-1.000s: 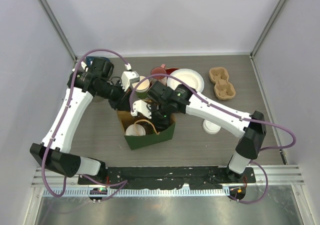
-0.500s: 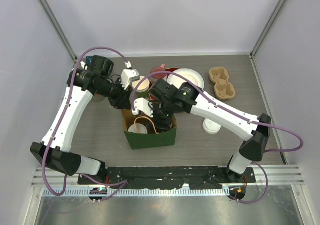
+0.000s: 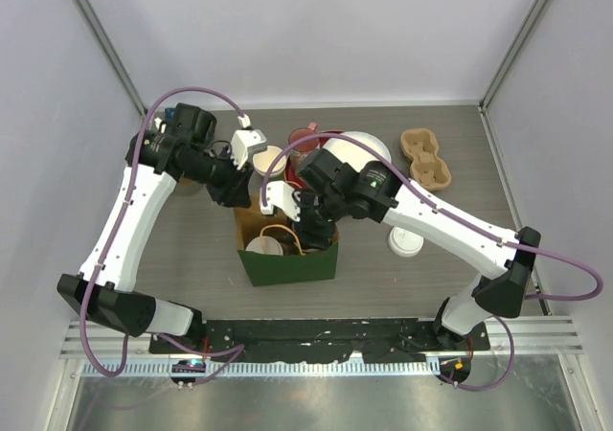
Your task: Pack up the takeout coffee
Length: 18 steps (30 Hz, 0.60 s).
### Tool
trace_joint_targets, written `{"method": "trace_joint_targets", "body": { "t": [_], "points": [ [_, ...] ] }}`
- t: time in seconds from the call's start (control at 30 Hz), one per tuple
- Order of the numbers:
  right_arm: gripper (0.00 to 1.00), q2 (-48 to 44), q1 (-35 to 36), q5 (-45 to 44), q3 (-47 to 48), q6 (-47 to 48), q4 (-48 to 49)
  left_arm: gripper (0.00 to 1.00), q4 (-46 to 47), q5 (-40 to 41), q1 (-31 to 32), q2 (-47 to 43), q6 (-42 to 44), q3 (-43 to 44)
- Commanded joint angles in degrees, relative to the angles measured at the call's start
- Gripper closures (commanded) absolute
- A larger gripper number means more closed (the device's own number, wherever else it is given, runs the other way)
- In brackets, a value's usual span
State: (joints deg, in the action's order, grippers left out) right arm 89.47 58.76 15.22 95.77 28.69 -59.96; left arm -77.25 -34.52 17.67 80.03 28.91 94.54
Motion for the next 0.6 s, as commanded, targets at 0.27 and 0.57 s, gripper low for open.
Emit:
{"method": "trace_joint_targets", "body": {
  "t": [0.27,0.57],
  "points": [
    [0.38,-5.7,0.4,-3.1,0.4,-5.7,8.6,0.60,-4.0,-2.1,0.3,-1.4,-1.2,2.6],
    [0.38,-6.5,0.4,-4.5,2.5,-11.1,11.0,0.57,-1.8,-1.7,0.2,-2.4,-3.1,3.5]
  ]
}}
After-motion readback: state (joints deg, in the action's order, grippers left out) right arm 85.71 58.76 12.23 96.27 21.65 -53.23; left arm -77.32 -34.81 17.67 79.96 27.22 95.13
